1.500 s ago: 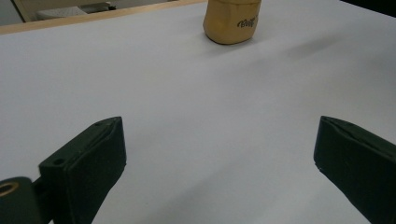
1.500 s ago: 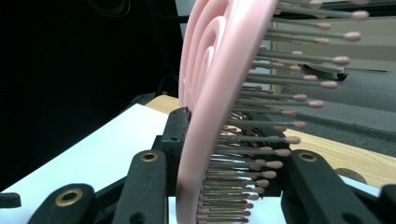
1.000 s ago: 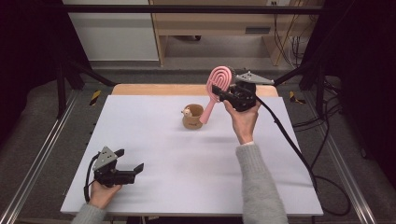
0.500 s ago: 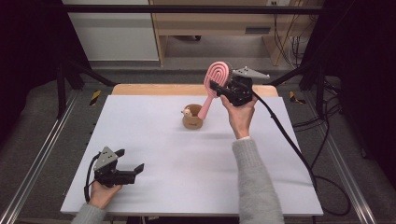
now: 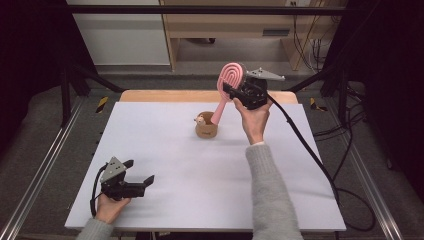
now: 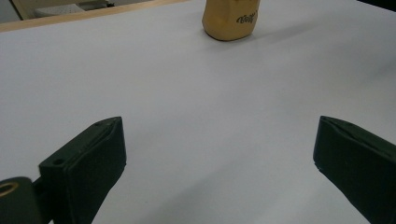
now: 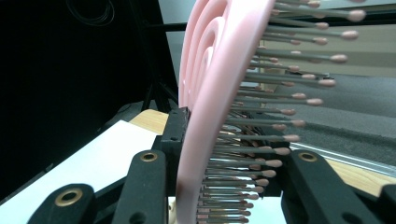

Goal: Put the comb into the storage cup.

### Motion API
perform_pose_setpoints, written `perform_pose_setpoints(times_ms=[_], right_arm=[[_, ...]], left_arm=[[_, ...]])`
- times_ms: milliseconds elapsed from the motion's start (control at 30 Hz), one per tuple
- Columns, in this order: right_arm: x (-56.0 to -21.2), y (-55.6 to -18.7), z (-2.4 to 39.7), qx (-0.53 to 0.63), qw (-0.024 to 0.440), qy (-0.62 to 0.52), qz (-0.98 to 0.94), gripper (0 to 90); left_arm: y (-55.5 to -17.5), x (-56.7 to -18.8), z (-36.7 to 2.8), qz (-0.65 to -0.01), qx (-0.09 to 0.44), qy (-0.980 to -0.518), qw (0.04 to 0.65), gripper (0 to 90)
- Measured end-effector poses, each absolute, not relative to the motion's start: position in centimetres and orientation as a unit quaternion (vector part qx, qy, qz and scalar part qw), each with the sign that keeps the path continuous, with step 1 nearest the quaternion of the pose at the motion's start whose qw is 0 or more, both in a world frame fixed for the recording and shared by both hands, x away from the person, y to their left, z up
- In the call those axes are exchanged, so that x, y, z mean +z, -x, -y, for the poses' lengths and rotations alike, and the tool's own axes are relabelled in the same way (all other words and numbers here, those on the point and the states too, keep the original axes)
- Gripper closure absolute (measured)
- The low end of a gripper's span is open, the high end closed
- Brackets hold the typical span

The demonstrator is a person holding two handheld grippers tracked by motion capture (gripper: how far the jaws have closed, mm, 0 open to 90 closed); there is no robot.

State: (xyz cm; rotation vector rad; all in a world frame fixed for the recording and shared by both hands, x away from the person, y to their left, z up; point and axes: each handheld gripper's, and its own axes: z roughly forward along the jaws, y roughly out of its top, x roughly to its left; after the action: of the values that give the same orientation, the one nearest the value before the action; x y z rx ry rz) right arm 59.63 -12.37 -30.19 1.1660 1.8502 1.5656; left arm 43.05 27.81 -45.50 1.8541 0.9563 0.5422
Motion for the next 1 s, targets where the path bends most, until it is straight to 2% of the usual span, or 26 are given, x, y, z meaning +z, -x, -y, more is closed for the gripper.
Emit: perform_pose_setpoints(times_ms=[1000], right_arm=[[-30.9,-62.0,10.9,0.557,0.231,-0.44,-0.666,63.6]], left_arm=[[-43.1,-45.5,-27.9,-0.392,0.219,-0.756,0.476,2.4]])
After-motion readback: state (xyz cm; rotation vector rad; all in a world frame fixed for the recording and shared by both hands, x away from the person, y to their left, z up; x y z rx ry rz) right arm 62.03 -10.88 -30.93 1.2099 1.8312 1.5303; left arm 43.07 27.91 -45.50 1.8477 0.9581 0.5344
